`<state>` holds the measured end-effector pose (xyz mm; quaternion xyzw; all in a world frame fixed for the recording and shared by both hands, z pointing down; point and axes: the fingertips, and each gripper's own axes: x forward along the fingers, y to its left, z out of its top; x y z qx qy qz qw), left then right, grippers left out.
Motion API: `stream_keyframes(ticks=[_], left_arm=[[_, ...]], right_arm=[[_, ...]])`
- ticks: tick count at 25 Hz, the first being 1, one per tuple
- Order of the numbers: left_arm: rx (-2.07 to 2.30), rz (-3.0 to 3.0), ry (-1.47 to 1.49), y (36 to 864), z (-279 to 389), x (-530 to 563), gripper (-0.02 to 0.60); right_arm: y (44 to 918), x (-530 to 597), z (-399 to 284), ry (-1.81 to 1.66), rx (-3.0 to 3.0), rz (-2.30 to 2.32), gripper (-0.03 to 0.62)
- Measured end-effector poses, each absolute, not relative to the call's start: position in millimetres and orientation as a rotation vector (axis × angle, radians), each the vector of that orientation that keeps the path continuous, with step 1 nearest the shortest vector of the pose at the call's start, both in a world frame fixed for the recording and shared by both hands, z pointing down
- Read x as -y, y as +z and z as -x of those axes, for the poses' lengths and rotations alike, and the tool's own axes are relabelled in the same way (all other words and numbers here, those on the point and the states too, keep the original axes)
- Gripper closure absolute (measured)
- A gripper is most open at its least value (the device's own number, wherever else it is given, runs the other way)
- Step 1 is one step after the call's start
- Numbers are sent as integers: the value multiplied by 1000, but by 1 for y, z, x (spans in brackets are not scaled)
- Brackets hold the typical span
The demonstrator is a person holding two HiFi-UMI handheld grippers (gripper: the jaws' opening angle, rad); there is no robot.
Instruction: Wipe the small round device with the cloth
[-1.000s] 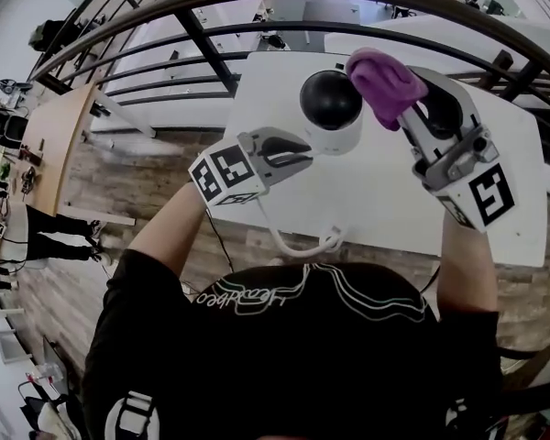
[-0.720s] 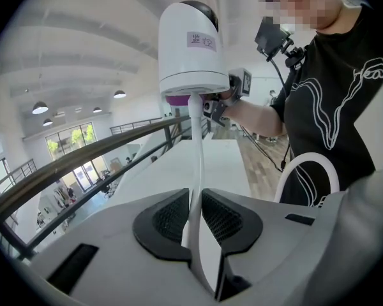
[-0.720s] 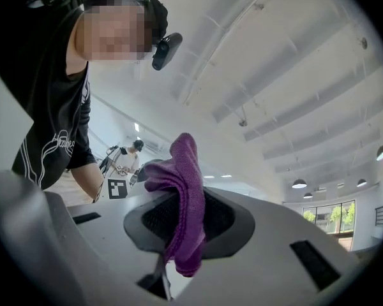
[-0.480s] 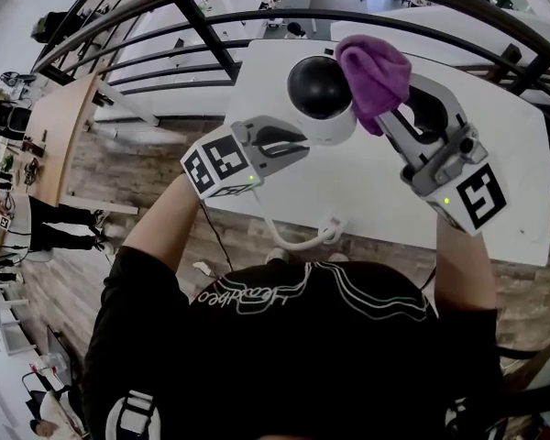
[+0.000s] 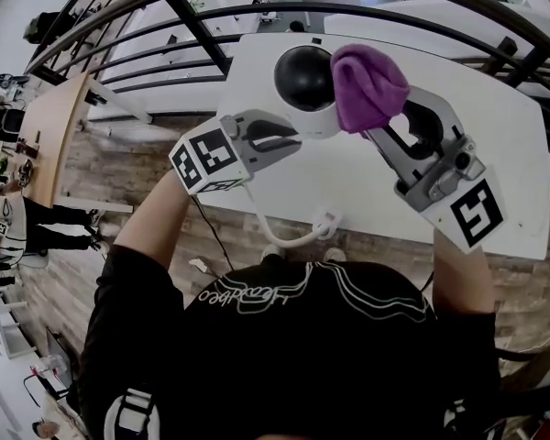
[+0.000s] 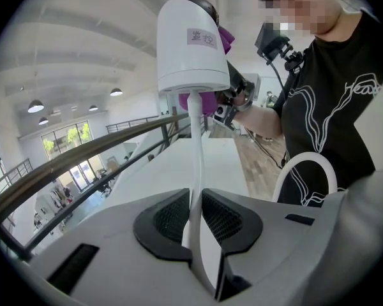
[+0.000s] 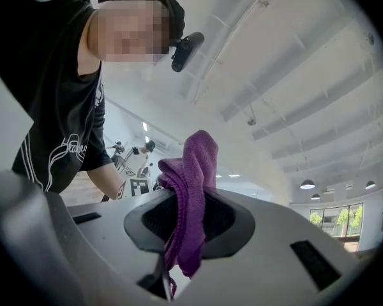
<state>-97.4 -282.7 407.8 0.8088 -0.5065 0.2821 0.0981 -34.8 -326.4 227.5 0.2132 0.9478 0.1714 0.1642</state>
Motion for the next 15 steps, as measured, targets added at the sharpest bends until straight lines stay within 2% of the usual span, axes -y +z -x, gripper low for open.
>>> stream_keyframes(ticks=[15], left_arm=[[1523,-2379,815,409,103,287,518]], right_arm=[[263,310,28,607,-2729,-699,528]])
